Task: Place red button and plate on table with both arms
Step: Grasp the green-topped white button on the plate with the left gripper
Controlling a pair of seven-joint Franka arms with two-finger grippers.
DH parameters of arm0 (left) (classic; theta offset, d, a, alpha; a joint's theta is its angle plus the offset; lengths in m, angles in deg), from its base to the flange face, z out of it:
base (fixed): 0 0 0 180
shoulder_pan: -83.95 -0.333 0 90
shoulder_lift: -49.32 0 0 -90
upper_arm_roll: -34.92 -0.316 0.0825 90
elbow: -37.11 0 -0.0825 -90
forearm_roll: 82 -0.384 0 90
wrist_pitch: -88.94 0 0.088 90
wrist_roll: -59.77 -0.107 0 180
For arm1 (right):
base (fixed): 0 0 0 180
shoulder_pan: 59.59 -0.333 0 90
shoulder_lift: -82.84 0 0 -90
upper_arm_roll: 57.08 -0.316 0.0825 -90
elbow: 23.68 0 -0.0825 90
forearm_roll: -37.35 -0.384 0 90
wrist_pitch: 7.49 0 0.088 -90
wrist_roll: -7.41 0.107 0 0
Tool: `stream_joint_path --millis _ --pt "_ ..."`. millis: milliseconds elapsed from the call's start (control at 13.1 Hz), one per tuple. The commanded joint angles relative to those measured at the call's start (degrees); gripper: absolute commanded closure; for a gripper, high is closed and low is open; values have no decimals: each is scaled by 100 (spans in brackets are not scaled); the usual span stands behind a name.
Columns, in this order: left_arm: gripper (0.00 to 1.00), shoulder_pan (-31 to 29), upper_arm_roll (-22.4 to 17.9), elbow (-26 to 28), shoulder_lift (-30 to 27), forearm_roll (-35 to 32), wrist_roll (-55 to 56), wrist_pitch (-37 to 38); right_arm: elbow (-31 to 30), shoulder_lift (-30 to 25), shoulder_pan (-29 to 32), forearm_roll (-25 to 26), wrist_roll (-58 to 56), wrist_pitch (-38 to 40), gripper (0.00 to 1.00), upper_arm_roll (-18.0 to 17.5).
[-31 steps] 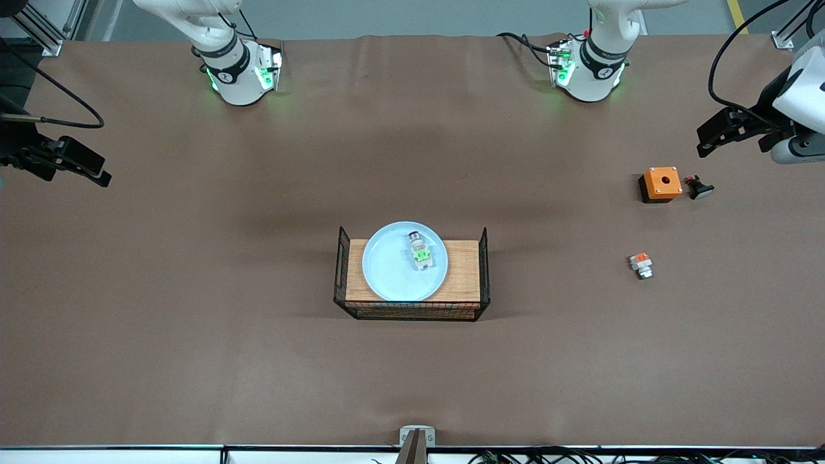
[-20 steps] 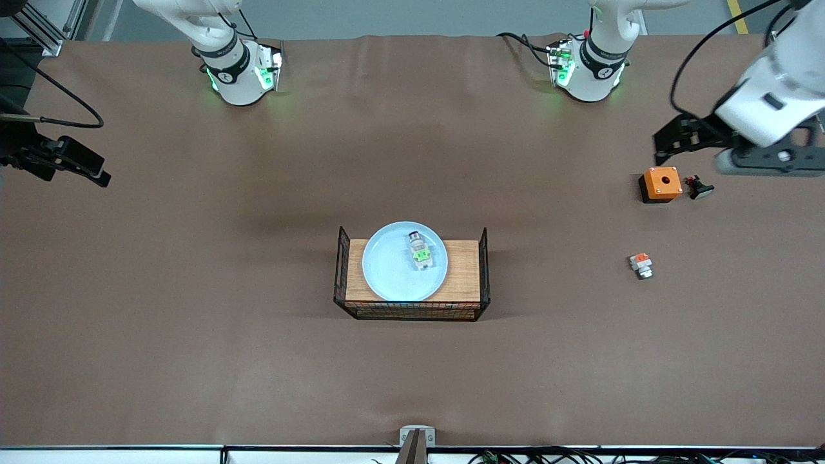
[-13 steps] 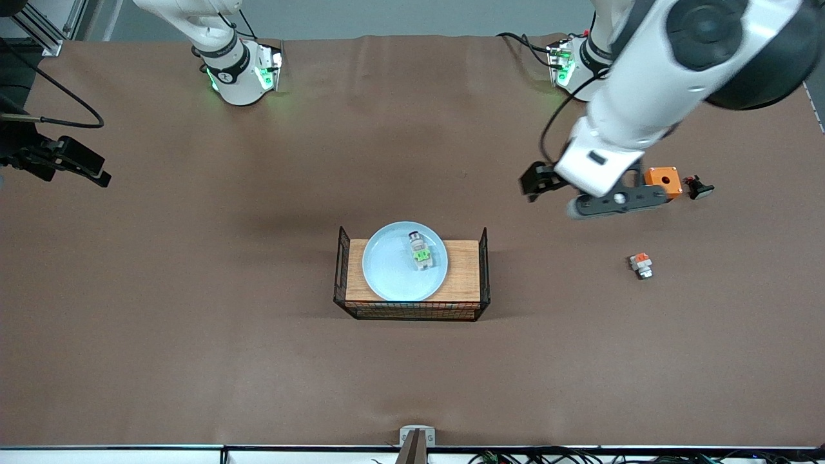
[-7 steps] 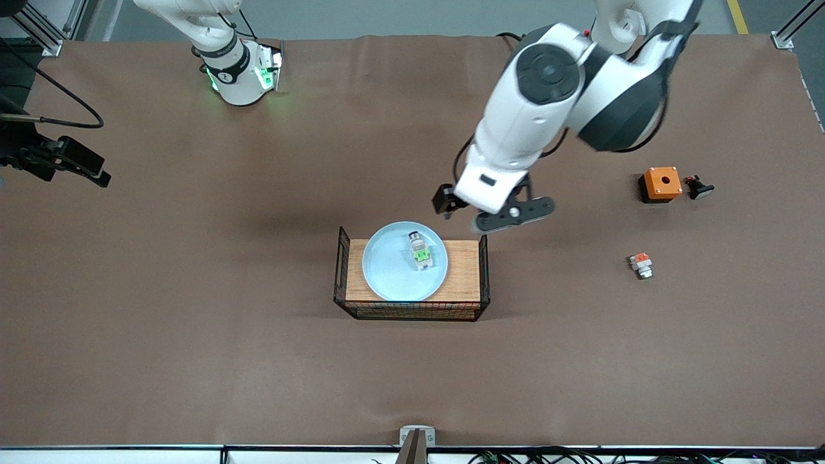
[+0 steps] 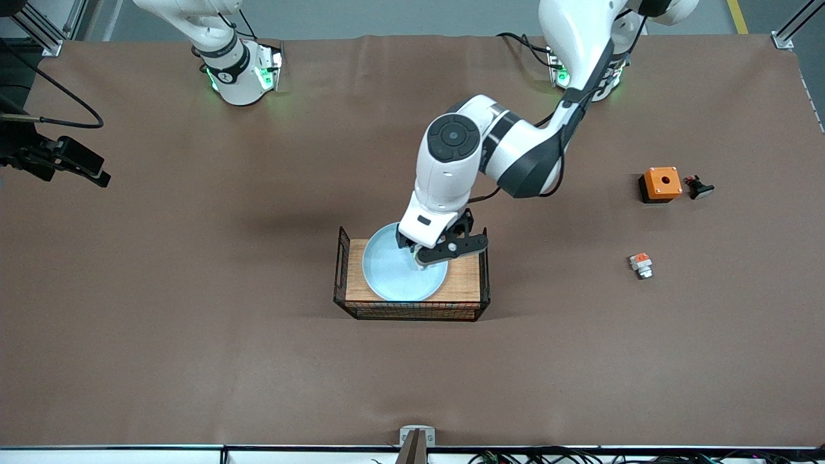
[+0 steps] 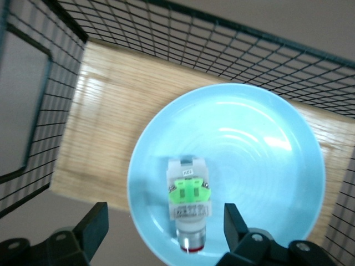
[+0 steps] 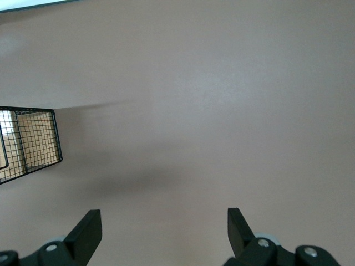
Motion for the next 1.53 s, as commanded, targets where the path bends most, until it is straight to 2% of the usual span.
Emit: stream_joint_path --millis 0,229,382,687,763,840,916,1145,1450 --pt "11 225 -265 -234 244 -112 23 -172 115 53 5 4 -57 32 0 -2" --pt "15 225 -274 -234 437 -112 32 -576 115 53 5 4 -57 32 0 -2" --pt "22 251 -274 -225 499 -121 40 -744 115 53 5 -5 -57 32 0 -2" --pt "69 322 -257 -181 491 -129 76 -718 115 53 -4 -5 -57 32 0 -2" --pt "84 348 -265 -181 491 -138 76 -718 115 53 -4 -5 -57 32 0 -2" --pt "93 357 -266 -181 465 -138 76 -709 115 53 -4 4 -57 24 0 -2" --pt "98 340 -266 -181 421 -138 76 -657 115 53 -4 -5 -57 32 0 -2" --pt "99 226 -318 -198 36 -121 23 -114 115 53 -4 -5 -57 24 0 -2" --pt "99 -98 -424 -190 -870 -86 -30 713 115 53 -4 -14 -57 24 0 -2"
